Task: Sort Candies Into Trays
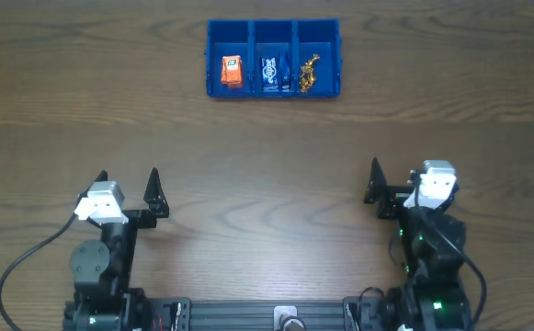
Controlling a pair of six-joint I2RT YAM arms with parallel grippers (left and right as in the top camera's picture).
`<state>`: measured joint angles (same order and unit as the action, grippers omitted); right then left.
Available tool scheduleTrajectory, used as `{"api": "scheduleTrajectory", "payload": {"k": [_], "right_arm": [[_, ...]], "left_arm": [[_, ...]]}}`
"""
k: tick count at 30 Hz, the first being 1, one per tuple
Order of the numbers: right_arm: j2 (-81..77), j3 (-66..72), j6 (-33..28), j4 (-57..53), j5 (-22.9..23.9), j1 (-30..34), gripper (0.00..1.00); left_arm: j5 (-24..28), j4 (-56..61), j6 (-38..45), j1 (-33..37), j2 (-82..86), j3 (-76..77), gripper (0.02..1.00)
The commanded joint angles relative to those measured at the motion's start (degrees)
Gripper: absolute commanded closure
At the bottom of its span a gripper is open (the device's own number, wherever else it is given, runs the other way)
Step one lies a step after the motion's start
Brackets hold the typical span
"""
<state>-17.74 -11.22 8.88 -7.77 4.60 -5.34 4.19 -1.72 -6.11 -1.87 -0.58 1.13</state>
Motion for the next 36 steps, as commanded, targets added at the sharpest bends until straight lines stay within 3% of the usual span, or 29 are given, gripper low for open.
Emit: {"api": "scheduleTrajectory", "payload": {"k": [1,7,8,10,36], "right_arm": [[0.5,3.6,-0.5,5.2,-0.7,1.5,0.003],[6.1,5.0,-4.5,5.0,-0.9,5.0,0.003],[11.5,7.0,-8.4,4.5,-0.9,5.1,0.003],[15.0,8.7,-9.6,4.5,-0.8,5.1,0.003],[17.6,10.8,-9.6,3.4,-0.9,5.1,0.003]], "left_arm": [[0.3,-2.5,0.3,0.4,0.4,-0.9,0.018],[0.3,-2.5,0.3,0.4,0.4,-0.9,0.02],[0.3,-2.5,0.3,0.4,0.4,-0.9,0.023],[0.3,-2.5,0.3,0.4,0.4,-0.9,0.02],[0.3,-2.5,0.3,0.4,0.4,-0.9,0.02]]}}
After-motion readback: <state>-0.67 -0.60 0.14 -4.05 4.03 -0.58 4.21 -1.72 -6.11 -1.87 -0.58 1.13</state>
